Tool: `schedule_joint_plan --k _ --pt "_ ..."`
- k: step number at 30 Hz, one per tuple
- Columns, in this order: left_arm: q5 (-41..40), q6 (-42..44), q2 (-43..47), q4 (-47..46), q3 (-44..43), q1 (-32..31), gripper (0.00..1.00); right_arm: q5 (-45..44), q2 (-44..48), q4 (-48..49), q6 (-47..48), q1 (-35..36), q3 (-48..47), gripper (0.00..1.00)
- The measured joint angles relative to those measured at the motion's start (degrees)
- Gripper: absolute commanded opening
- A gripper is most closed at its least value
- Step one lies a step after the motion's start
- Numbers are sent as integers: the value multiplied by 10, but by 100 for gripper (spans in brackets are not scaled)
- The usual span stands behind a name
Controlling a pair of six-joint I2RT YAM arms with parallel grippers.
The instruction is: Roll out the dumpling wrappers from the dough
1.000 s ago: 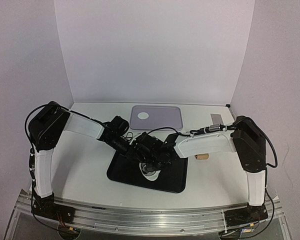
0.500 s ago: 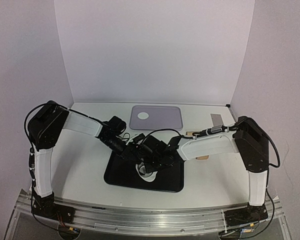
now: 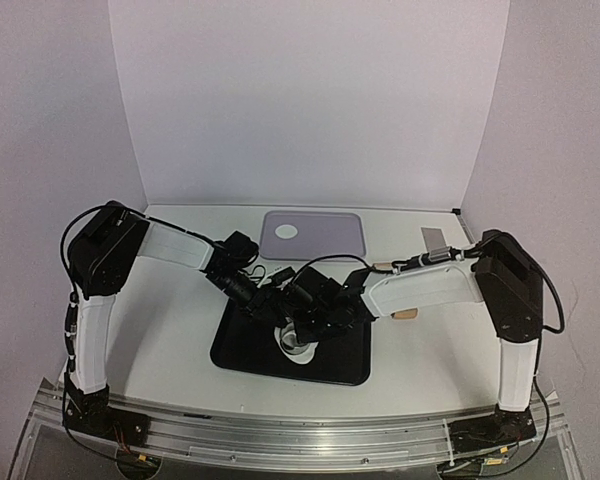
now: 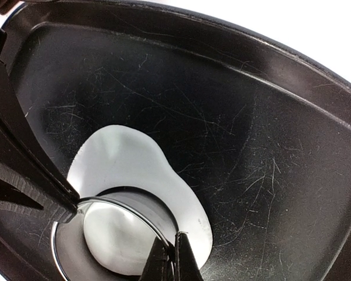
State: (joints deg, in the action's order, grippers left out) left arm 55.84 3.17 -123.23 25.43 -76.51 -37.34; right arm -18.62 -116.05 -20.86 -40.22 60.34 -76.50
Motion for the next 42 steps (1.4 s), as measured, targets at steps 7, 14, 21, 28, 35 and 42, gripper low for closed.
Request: schedule_joint_plan --k 7,14,21,28,35,42 --pt "6 -18 -1 -14 8 0 0 34 0 -11 24 -17 -6 0" --pt "15 -38 0 -47 20 -1 0 77 -5 -33 77 -39 -22 0" --pt "13 -48 -1 -50 14 -3 0 88 -8 -48 98 -47 -31 0" --pt "11 -57 -6 -55 6 -6 0 101 -8 -57 123 -59 -36 0" --pt "-5 -73 -6 -43 -9 -10 0 108 -9 -62 122 -64 -38 0" --pt "-29 -77 -6 3 -37 -16 0 107 -8 -71 107 -64 -44 0"
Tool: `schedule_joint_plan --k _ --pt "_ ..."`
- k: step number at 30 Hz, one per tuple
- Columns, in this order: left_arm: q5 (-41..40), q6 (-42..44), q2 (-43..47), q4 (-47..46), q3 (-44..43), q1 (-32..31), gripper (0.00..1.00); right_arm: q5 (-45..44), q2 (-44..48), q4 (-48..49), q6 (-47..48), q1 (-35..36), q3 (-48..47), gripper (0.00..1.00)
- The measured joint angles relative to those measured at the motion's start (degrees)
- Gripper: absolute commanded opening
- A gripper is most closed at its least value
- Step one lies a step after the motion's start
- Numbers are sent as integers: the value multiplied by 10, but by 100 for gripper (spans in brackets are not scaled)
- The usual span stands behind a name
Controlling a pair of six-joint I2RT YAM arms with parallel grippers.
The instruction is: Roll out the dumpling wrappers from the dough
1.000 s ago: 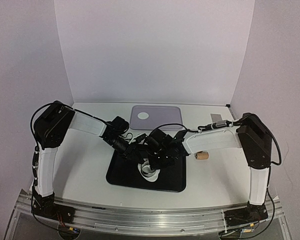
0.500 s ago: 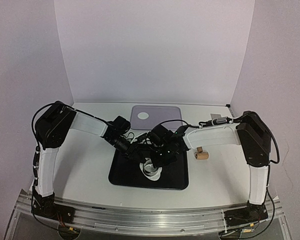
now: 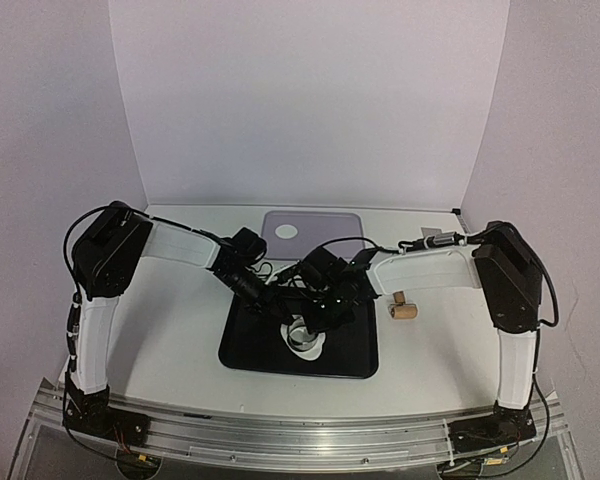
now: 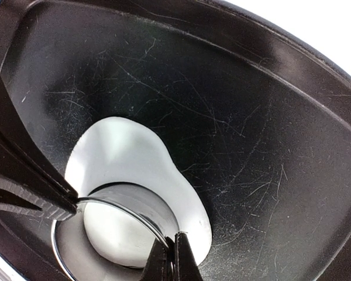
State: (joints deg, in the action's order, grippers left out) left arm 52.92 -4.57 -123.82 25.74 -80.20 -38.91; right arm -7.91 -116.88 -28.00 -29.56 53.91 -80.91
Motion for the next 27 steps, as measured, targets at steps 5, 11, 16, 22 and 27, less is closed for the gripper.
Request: schedule_joint_plan --k 5,11,16,22,27 --pt "-25 1 0 38 -25 -6 0 -3 1 -11 -7 0 -8 0" --pt "-32 3 0 69 -51 -9 0 -14 14 -27 -7 0 -14 0" --pt "-32 6 1 91 -78 -12 0 -26 29 -46 -7 -2 -21 0" --pt "-33 27 8 151 -130 1 0 -36 41 -70 -7 -7 -54 0" --pt "-27 41 54 177 -131 37 0 -41 38 -82 -12 -3 -119 0"
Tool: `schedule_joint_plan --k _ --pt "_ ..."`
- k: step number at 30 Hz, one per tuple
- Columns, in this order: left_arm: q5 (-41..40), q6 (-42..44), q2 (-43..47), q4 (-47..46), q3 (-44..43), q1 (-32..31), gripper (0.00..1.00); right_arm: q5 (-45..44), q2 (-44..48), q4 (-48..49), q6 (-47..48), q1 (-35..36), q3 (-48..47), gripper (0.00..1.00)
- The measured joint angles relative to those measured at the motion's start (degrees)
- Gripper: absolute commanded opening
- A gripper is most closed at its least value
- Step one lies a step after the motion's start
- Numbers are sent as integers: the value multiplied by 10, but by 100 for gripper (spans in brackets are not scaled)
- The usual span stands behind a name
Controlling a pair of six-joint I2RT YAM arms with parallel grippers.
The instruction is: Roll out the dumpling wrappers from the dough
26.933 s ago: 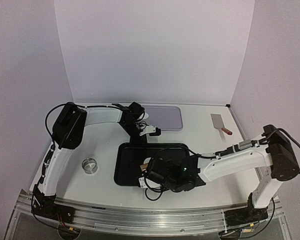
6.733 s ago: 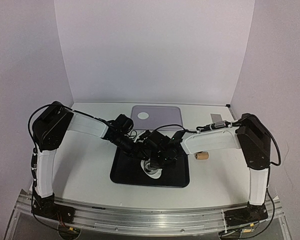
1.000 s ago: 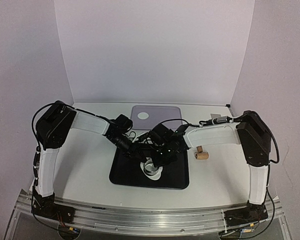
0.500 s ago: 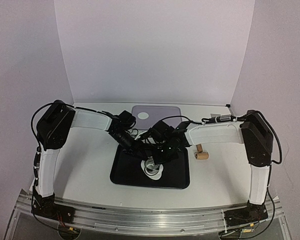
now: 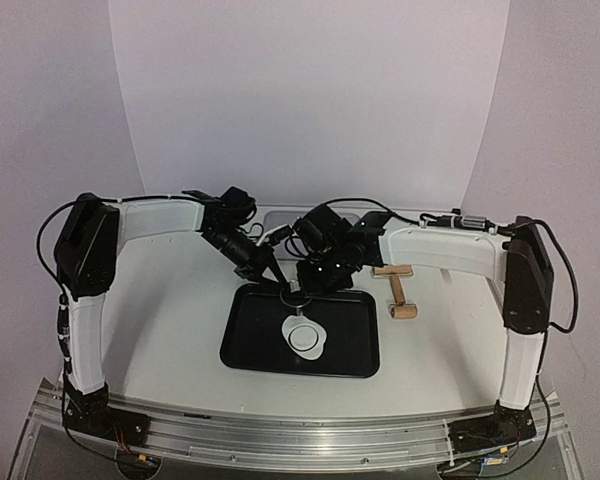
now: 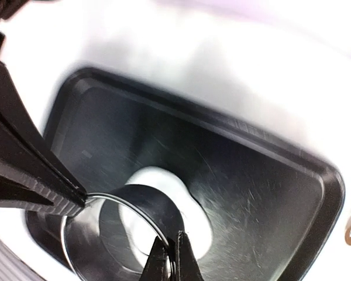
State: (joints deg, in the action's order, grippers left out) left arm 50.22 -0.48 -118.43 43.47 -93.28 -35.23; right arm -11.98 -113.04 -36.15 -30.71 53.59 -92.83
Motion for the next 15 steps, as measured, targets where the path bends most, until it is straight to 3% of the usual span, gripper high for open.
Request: schedule_joint_plan --k 3,8,15 --pt "-13 13 54 11 18 36 0 -8 -38 -15 -4 14 -93 0" --pt "-61 42 141 45 76 129 0 -10 -180 9 -23 42 -289 0" --pt "-90 106 183 100 173 248 0 40 -332 99 -70 79 -423 0"
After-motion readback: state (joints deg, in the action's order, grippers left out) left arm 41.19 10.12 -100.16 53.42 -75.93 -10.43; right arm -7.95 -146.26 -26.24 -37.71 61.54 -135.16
